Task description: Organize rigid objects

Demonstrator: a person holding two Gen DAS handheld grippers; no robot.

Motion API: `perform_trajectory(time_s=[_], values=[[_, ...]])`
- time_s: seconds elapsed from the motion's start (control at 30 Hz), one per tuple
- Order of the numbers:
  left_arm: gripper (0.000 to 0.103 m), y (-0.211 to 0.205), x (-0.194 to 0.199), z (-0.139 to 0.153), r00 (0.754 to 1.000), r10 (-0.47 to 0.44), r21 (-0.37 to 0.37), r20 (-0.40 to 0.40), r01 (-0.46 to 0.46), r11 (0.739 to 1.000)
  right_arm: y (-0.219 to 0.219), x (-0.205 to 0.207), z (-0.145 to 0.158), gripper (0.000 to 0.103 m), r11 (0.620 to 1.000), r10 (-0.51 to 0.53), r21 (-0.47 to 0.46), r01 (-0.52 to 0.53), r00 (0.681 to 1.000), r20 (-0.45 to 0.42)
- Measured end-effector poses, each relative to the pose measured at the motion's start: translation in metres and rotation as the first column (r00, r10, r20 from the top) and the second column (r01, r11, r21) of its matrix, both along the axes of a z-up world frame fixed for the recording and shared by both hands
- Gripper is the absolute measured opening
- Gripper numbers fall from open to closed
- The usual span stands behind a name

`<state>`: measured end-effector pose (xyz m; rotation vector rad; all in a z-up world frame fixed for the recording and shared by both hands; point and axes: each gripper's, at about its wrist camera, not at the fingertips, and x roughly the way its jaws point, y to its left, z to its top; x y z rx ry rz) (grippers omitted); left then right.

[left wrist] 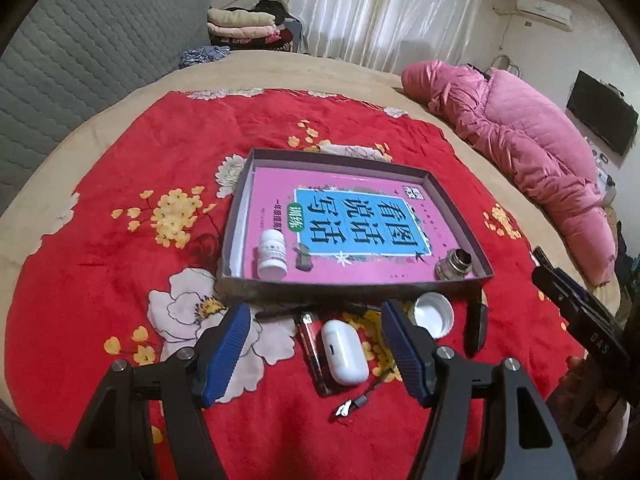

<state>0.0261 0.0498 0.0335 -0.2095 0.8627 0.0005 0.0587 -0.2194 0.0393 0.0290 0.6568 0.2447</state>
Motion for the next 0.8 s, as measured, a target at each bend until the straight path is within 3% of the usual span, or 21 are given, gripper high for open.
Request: perform_trajectory(time_s=[0.27, 0.8], values=[[0.067, -0.003, -0.002, -0.001, 1.000, -0.009, 0.004, -0.010, 0.009, 1.000, 0.002, -0.001, -0.001, 0.077, 1.000, 0.003, -0.005, -0.003, 1.000, -0.005], [0.067, -0.028, -0.012, -0.017, 0.994, -0.060, -0.008, -0.088, 0.060, 0.998, 0.011, -0.010, -0.022, 0.077, 1.000, 0.001, -0.012, -0.002, 0.992, -0.126]])
